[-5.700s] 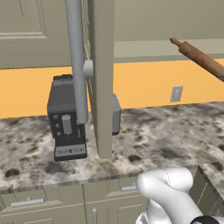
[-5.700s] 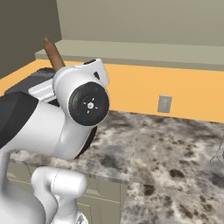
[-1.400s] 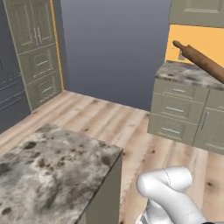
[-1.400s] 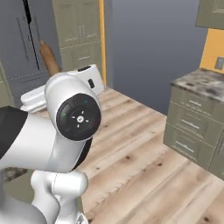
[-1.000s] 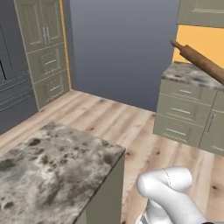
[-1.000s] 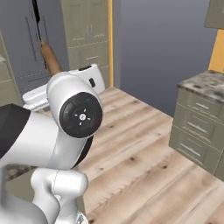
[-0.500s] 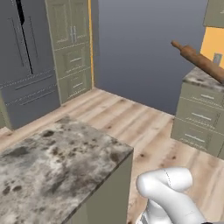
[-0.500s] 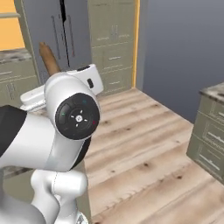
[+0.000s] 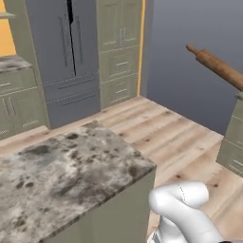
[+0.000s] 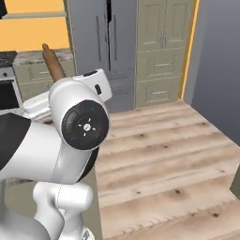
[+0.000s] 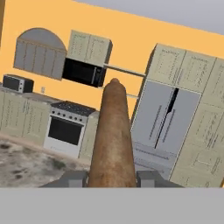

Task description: Open the cabinet, retrieve the rolling pin, and place it next to the meat on the cutting board to prepare for tenderizing.

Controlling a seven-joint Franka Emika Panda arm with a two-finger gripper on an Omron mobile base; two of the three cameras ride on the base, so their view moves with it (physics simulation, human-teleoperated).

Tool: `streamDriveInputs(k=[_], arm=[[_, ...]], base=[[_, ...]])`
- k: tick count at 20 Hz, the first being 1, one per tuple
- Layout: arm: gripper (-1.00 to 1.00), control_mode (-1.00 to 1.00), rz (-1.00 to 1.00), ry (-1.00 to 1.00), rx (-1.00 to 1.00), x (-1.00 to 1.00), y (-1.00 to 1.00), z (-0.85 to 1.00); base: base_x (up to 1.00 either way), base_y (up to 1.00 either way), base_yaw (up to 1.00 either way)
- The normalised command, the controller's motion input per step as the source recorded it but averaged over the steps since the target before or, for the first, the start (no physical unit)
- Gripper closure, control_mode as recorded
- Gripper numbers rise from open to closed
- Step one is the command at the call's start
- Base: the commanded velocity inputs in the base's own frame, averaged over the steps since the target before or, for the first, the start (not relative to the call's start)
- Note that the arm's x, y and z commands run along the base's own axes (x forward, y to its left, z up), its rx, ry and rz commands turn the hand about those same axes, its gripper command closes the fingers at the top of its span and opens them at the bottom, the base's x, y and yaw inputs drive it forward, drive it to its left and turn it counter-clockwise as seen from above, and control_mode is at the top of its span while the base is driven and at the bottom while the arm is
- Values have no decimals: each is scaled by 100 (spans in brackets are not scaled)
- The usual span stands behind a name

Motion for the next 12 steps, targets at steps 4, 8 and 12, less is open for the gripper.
streamDriveInputs(k=[4,8,12], arm=[[100,100,0,0,0,0,0,0],[100,100,0,0,0,0,0,0],[100,100,0,0,0,0,0,0]], base=[[0,-1,48],[0,0,50],[0,1,53]])
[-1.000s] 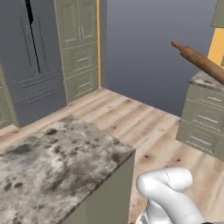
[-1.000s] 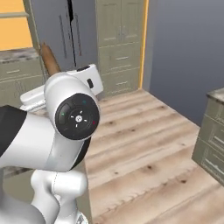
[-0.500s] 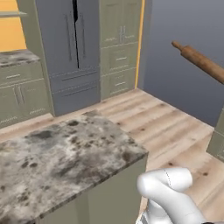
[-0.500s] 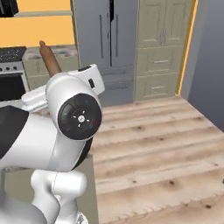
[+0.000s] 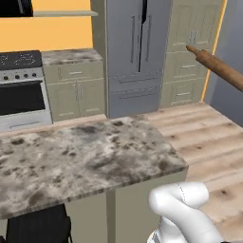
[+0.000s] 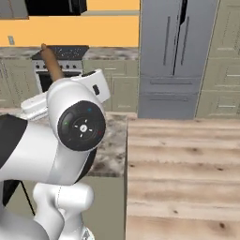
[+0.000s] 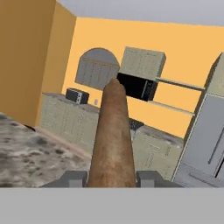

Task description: Open the cabinet, retrieve the rolling pin, and place it next to the meat on the cutting board to prepare for tenderizing.

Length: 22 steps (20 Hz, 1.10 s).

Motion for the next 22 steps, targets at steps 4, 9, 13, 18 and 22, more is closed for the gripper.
streamDriveInputs(k=[4,9,13,18,22], arm=[[100,100,0,0,0,0,0,0],[100,100,0,0,0,0,0,0],[100,100,0,0,0,0,0,0],[100,100,0,0,0,0,0,0],[100,100,0,0,0,0,0,0]], base=[[0,4,55],[-1,1,54],[0,0,53],[0,0,51],[-1,0,51]])
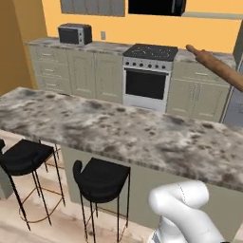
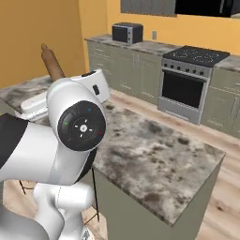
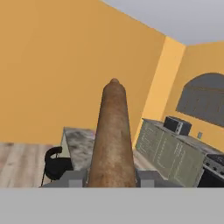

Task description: Open the cabinet, retrieve the rolling pin, and place it next to the meat on the cutting board to prepare for tenderizing.

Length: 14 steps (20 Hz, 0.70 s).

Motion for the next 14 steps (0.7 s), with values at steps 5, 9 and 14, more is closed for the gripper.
streamDriveInputs(k=[5,9,14], arm=[[100,100,0,0,0,0,0,0],[100,100,0,0,0,0,0,0],[100,100,0,0,0,0,0,0]], base=[[-12,0,50],[-10,3,48],[-8,11,48]])
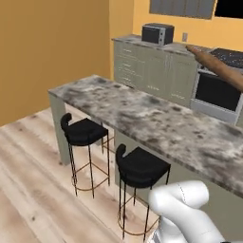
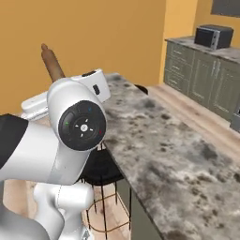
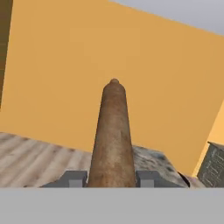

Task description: Open the cabinet, retrieve the rolling pin, and place it next to the meat on the cutting board to prepare for tenderizing.

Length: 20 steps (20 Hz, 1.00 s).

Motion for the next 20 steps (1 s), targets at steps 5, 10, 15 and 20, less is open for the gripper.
streamDriveInputs(k=[5,10,15,20], arm=[[100,100,0,0,0,0,0,0],[100,100,0,0,0,0,0,0],[100,100,0,0,0,0,0,0],[100,100,0,0,0,0,0,0]], base=[[-23,24,47],[-35,45,47],[-30,52,46],[-24,58,44]])
